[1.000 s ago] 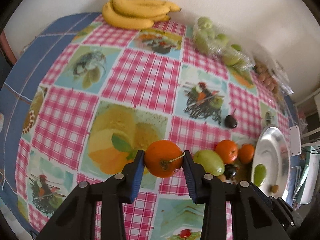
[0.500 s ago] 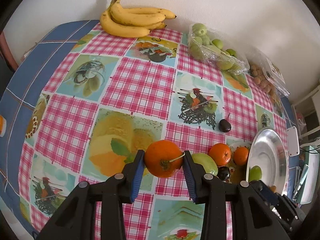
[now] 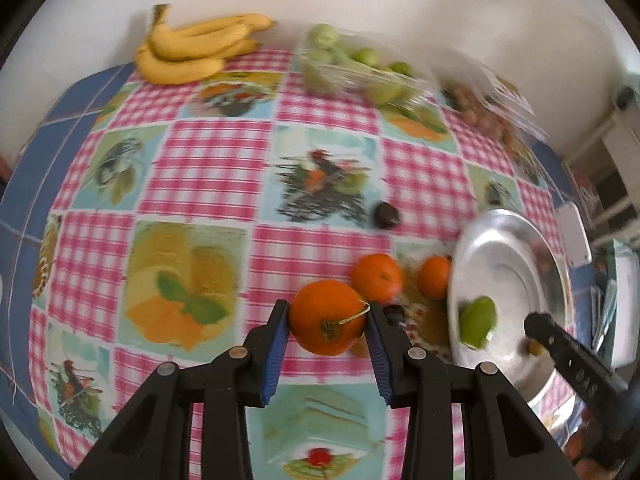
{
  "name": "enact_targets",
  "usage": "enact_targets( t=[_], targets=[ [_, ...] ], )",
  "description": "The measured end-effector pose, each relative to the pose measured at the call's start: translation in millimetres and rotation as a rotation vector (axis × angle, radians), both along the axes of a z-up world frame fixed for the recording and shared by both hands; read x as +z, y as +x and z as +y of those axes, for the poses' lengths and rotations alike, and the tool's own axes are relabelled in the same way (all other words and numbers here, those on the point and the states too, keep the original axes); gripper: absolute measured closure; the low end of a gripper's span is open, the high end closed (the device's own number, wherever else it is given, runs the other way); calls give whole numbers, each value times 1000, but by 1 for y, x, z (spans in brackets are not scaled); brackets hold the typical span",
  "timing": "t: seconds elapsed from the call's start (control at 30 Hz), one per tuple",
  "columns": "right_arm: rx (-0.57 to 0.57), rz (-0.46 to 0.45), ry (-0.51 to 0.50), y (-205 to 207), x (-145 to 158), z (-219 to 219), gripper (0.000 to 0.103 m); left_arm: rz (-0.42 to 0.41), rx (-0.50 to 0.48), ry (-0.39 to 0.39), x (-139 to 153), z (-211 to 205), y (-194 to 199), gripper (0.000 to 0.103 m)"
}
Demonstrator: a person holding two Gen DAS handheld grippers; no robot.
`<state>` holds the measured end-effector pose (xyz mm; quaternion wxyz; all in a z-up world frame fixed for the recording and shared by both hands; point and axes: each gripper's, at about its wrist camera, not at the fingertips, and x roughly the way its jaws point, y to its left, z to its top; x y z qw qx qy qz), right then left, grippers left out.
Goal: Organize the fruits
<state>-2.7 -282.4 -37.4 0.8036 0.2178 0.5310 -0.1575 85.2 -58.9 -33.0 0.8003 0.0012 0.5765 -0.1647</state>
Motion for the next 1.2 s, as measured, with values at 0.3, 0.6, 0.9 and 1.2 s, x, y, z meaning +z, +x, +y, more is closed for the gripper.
enact_targets(
  t=[0.3,0.6,0.9,1.2],
  targets=[
    [-140,2,34,-28,-4,-53,72,-25,-191,21,2,-65,-39,63],
    [-187,-12,54,-42,-5,-75,72,-31,-325,34,-4,-111,-66,63],
    [-149,-4,64,-35,-12,-68,72,-40,-361,57,-12,-124,-72,63],
    [-122,22,75,-31,-20,-62,72,-52,-396,71,-20,-133,-78,63]
  ],
)
